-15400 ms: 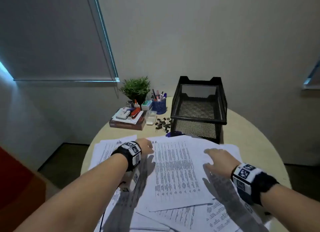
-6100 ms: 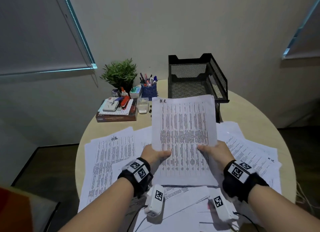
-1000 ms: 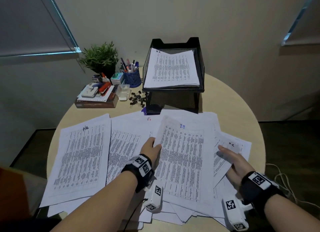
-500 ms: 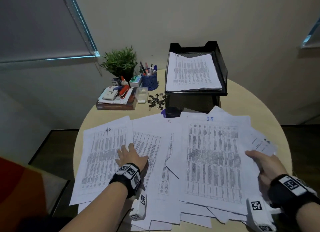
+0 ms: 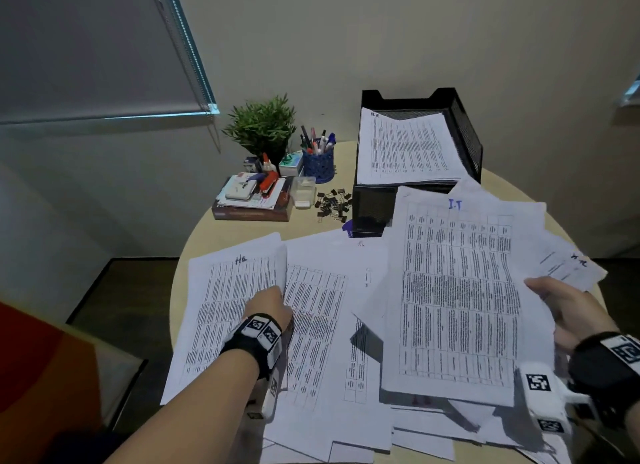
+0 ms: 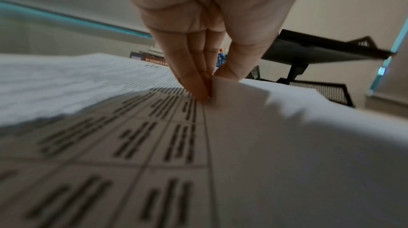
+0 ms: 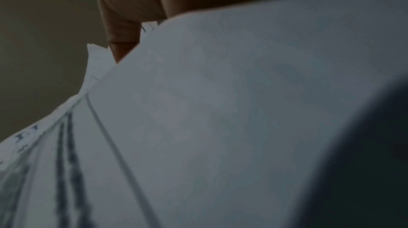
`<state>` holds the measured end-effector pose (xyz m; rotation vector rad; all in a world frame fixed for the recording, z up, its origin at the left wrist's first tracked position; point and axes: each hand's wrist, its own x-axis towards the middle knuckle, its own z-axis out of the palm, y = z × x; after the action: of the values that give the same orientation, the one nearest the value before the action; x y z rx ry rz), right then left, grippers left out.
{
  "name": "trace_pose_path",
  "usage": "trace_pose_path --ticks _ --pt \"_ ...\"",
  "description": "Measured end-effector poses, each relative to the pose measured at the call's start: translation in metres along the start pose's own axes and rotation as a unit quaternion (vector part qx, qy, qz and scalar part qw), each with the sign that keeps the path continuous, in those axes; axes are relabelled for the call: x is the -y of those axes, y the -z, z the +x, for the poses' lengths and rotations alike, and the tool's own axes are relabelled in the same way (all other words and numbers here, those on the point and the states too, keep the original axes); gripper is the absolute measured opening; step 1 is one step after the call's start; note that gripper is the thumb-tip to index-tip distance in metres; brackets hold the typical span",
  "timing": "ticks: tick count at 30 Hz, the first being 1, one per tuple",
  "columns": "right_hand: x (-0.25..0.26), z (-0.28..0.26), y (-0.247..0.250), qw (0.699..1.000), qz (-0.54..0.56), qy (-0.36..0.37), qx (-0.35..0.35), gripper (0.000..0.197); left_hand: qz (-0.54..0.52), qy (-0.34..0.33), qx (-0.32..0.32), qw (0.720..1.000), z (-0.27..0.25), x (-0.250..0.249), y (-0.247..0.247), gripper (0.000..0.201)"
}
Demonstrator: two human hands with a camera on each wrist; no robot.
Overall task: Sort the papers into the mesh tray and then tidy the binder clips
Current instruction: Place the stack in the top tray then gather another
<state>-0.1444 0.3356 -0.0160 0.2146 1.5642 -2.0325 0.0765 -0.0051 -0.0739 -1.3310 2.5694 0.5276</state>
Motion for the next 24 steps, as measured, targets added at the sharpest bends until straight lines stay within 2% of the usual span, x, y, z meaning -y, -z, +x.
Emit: trace_pose_path --ticks 5,8,9,11,13,14,15,16,17,18,20,22,24 --pt "0.001 0.004 -0.007 1.0 -0.001 -0.02 -0.013 0.011 -0.143 -0.043 0.011 0.989 -0.01 -0.022 -0.007 0.007" --pt "-0.018 0.005 -0.012 0.996 -0.049 -0.03 -0.071 0.039 -0.254 -0.067 0.045 0.964 -0.018 -0.039 -0.016 0.01" --pt "-0.022 0.002 -0.016 0.996 -0.053 -0.032 -0.066 0.041 -0.309 -0.065 0.063 0.947 -0.02 -0.043 -0.018 0.012" --pt "-0.034 0.0 -0.019 0.996 -0.057 -0.044 -0.046 0.064 -0.394 -0.055 0.075 0.914 -0.019 -0.044 -0.021 0.018" --pt "-0.047 0.0 -0.017 0.995 -0.07 -0.056 -0.039 0.1 -0.345 -0.052 0.027 0.937 -0.012 -0.034 -0.017 0.018" --pt "-0.052 0.0 -0.014 0.995 -0.078 -0.057 -0.04 0.103 -0.299 -0.039 -0.013 0.953 -0.007 -0.025 -0.015 0.019" --pt "-0.057 -0.002 -0.012 0.993 -0.084 -0.069 -0.035 0.086 -0.259 -0.017 -0.052 0.964 -0.001 -0.013 -0.012 0.026" --pt "-0.061 -0.005 -0.011 0.99 -0.114 -0.076 -0.03 0.061 -0.215 0.016 -0.078 0.973 0.005 0.0 -0.011 0.038" --pt "-0.063 -0.008 -0.01 0.987 -0.134 -0.083 -0.014 0.044 -0.171 0.059 -0.082 0.98 0.011 0.014 -0.011 0.055" --pt "-0.066 -0.01 -0.009 0.984 -0.159 -0.077 -0.016 0.038 -0.142 0.112 -0.058 0.982 0.014 0.025 -0.011 0.072" --pt "-0.07 -0.01 -0.004 0.984 -0.166 -0.069 -0.017 0.037 -0.148 0.185 0.003 0.972 0.016 0.04 -0.011 0.096" --pt "-0.069 -0.008 -0.003 0.981 -0.182 -0.062 -0.037 0.036 -0.16 0.199 0.017 0.967 0.019 0.048 -0.012 0.103" --pt "-0.063 -0.005 -0.003 0.98 -0.187 -0.05 -0.052 0.033 -0.175 0.193 0.0 0.965 0.019 0.052 -0.012 0.099"
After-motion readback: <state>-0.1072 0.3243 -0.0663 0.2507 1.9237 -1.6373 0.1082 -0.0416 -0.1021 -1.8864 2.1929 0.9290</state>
